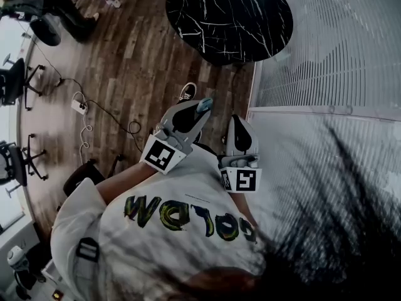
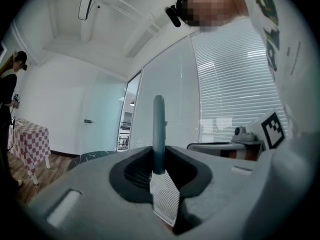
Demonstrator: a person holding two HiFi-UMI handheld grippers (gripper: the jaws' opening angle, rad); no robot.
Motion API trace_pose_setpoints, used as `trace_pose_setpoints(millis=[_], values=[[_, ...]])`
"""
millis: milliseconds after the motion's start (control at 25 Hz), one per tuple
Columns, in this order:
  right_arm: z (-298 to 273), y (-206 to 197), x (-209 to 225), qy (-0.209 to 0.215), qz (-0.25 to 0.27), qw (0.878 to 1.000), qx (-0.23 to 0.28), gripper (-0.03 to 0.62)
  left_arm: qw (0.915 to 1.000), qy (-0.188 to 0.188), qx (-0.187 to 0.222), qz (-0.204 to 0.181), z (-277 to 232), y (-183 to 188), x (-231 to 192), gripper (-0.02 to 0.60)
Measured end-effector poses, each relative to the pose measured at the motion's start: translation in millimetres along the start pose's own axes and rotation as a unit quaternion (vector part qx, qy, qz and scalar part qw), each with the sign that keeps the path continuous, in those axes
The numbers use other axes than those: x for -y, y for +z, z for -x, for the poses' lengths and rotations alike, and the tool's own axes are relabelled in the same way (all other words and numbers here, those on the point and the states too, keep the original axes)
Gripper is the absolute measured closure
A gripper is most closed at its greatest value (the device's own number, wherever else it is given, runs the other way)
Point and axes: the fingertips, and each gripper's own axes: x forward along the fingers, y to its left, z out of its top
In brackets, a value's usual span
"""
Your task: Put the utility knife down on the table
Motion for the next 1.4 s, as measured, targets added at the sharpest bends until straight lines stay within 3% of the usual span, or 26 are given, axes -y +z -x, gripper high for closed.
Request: trace_pose_setpoints(millis=[400,920,1400], values=[[-76.2,-7.4,38.1,-0.009,0.012,1.000,-0.015,0.592,0.9999,-0.007,-0.012,0.006,-62.2,-9.3,-62.3,0.512],[-248.0,10.6,75.4,-0.010,0.031,0.999,-0.026,0.592,0.9996,-0.022,-0.011,0.015,-157.5,13.5,-206.1,0.512],[-336.2,5.6,91.9,-0.009,0.028,0.999,-0.033,0.592,0.9993,-0.020,-0.022,0.024,-197.9,11.4,-285.9,0.512]])
